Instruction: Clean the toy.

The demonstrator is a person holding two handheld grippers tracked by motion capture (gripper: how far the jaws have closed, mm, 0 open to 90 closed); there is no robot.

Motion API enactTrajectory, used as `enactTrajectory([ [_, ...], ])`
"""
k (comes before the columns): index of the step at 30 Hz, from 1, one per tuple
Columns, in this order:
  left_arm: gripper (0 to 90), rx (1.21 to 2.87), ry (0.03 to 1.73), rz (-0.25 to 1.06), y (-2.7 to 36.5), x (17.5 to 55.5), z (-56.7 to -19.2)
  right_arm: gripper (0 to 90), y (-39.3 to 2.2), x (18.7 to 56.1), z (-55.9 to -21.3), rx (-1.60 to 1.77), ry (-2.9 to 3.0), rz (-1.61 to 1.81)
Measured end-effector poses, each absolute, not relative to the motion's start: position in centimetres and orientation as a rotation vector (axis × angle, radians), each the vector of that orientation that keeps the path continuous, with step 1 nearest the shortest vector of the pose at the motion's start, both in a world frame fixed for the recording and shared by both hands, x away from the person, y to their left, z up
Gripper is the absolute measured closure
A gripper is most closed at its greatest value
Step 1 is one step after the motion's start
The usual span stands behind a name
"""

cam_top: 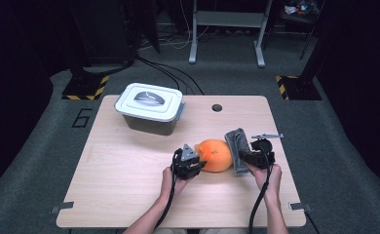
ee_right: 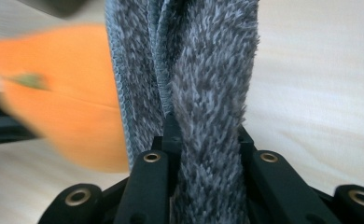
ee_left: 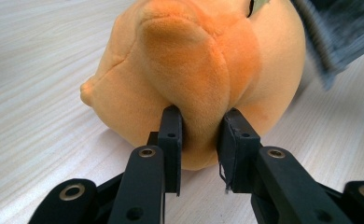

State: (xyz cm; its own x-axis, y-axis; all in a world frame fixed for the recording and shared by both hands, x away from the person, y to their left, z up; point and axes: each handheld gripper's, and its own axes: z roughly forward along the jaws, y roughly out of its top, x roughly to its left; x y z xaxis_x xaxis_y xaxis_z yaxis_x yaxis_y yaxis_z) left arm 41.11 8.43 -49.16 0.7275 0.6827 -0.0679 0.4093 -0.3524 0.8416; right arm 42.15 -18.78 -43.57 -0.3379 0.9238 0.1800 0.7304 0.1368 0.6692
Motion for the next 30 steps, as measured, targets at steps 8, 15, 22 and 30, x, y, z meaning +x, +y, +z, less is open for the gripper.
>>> enactTrajectory([
  [8, 72.0, 1.996, 0.834, 0.371, 8.4, 41.0, -49.1, 74.9, -13.4, 40.8, -40.1, 1.359, 2.249, 1.031],
  [15, 72.1, 2.006, 0.83, 0.378, 8.5, 41.1, -49.1, 74.7, -10.2, 41.5, -41.2, 1.323, 2.317, 0.948],
  [22, 72.3, 1.994, 0.825, 0.369, 8.4, 41.1, -49.1, 74.8, -10.6, 41.6, -41.5, 1.317, 2.307, 0.918],
  [30, 72.5, 1.992, 0.823, 0.363, 8.4, 41.1, -49.1, 74.7, -12.5, 41.6, -41.7, 1.373, 2.263, 0.946],
])
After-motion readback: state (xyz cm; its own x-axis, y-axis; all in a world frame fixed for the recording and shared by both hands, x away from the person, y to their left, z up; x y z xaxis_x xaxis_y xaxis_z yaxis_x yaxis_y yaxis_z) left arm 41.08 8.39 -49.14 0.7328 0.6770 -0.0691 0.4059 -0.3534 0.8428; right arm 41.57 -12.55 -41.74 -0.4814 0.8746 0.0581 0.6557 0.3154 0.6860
